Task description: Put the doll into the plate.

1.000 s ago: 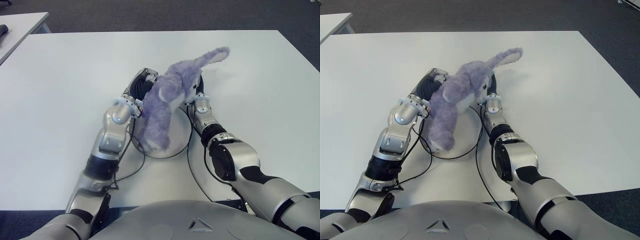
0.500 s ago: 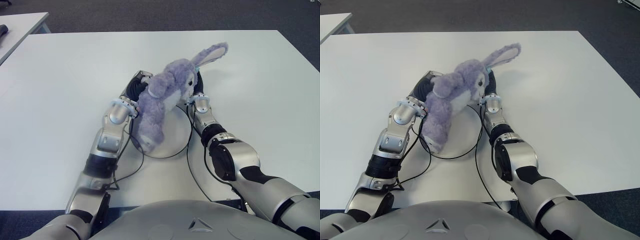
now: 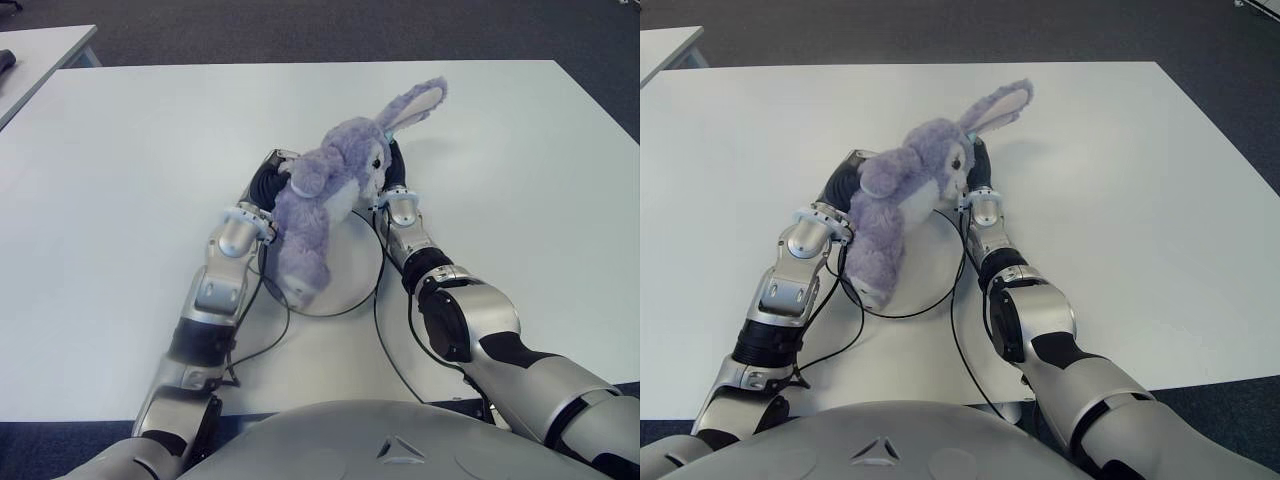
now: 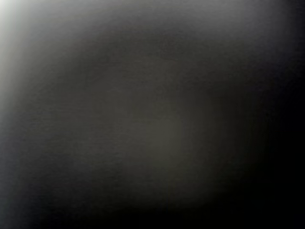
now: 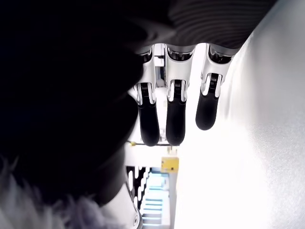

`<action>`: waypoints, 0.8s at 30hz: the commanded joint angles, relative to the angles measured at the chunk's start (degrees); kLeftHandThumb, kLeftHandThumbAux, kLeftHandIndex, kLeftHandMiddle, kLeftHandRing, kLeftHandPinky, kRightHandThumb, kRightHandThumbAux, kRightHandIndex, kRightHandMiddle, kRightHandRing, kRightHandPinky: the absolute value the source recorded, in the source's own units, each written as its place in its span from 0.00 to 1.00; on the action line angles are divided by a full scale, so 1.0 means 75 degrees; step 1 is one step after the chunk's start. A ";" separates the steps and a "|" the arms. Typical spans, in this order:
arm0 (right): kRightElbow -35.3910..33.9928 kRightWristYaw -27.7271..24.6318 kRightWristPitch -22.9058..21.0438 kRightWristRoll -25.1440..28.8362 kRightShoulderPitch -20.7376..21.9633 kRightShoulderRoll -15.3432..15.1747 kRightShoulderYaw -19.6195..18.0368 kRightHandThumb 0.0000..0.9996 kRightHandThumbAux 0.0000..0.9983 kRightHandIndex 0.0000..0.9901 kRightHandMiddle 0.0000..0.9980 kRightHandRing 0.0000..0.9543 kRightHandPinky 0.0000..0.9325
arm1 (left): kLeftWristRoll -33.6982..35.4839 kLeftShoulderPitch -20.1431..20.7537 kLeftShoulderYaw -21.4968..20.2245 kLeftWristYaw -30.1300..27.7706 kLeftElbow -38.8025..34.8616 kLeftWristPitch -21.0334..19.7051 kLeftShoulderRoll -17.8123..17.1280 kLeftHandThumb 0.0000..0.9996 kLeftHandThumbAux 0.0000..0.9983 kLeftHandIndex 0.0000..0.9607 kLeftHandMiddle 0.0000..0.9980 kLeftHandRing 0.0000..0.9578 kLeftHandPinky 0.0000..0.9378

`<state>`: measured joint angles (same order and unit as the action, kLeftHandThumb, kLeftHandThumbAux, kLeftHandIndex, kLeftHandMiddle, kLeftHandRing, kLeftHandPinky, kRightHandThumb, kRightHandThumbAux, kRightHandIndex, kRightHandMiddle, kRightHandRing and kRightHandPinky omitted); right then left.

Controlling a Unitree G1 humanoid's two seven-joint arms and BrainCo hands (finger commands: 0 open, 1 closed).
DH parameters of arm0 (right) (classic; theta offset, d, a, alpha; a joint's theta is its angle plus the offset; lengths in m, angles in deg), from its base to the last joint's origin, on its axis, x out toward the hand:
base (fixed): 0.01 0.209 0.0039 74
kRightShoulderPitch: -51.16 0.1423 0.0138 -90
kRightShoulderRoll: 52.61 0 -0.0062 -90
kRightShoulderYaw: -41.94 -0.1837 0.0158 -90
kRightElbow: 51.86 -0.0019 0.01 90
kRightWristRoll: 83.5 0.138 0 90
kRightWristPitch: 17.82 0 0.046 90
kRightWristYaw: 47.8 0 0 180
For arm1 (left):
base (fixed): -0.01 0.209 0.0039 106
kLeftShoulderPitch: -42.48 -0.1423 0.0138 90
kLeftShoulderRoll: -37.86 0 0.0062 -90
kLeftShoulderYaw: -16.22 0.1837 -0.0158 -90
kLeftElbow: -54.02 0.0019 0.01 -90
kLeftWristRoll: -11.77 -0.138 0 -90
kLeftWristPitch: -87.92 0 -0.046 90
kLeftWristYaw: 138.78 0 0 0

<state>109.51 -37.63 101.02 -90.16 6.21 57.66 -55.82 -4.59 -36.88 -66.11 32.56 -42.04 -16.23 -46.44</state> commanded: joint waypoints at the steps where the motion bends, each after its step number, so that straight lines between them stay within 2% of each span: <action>1: 0.0925 -0.0012 -0.0773 -0.0020 -0.1636 0.0678 -0.0006 0.18 0.95 0.29 0.31 0.31 0.28 | -0.0123 -0.0829 0.0164 -0.0072 0.0430 -0.0759 -0.0090 0.93 0.66 0.86 0.91 0.93 0.95; 3: 0.0923 -0.0008 -0.0763 -0.0019 -0.1637 0.0684 -0.0004 0.16 0.96 0.29 0.31 0.31 0.28 | -0.0082 -0.0916 0.0168 -0.0133 0.0347 -0.0901 -0.0091 0.93 0.66 0.84 0.88 0.91 0.93; 8: 0.0923 0.0009 -0.0775 -0.0023 -0.1632 0.0689 -0.0001 0.14 0.95 0.29 0.31 0.31 0.28 | -0.0076 -0.0966 0.0227 -0.0230 0.0263 -0.1047 -0.0155 0.93 0.66 0.84 0.89 0.91 0.94; 24: 0.0925 -0.0029 -0.0777 -0.0001 -0.1638 0.0716 -0.0004 0.14 0.96 0.30 0.32 0.32 0.28 | -0.0028 -0.1079 0.0411 -0.0438 0.0135 -0.0918 -0.0375 0.94 0.66 0.84 0.89 0.92 0.94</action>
<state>109.53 -37.62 101.02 -90.27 6.20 57.67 -55.61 -3.96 -39.70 -65.17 32.62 -44.63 -18.27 -46.86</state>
